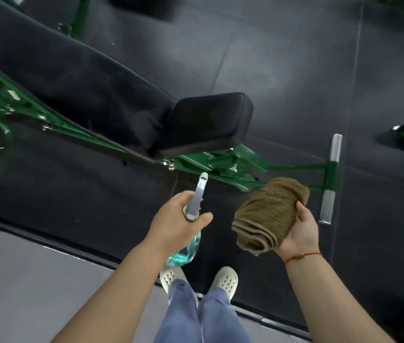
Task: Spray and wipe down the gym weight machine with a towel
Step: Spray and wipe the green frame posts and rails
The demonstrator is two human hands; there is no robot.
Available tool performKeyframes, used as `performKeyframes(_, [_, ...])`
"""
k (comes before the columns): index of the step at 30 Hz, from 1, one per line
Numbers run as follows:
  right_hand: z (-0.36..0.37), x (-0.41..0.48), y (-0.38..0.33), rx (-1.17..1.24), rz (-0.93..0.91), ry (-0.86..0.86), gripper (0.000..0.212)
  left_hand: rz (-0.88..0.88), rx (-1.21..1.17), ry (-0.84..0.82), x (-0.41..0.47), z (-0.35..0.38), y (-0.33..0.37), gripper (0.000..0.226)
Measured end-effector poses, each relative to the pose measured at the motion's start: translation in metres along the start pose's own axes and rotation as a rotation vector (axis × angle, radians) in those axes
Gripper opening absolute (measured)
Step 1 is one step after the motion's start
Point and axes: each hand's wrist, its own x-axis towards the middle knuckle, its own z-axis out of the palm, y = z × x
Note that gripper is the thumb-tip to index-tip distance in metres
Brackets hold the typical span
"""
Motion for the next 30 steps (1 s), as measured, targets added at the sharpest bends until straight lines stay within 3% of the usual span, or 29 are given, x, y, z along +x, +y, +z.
performKeyframes(10, [-0.005, 0.048, -0.009, -0.088, -0.015, 0.054, 0.044, 0.004, 0.014, -0.119, 0.064, 0.053, -0.005, 0.025])
performKeyframes(14, [-0.01, 0.084, 0.002, -0.166, -0.056, 0.174, 0.043, 0.039, 0.1, -0.235, 0.104, 0.062, -0.021, 0.029])
performKeyframes(17, [-0.021, 0.114, 0.016, -0.215, -0.108, 0.259, 0.054, 0.068, 0.175, -0.273, 0.128, 0.067, -0.035, 0.032])
performKeyframes(20, [-0.033, 0.15, 0.034, -0.217, -0.159, 0.316, 0.071, 0.102, 0.235, -0.279, 0.152, 0.077, -0.052, 0.025])
performKeyframes(30, [-0.071, 0.289, 0.064, -0.162, -0.273, 0.256, 0.07, 0.329, 0.429, -0.191, 0.236, 0.17, -0.124, 0.023])
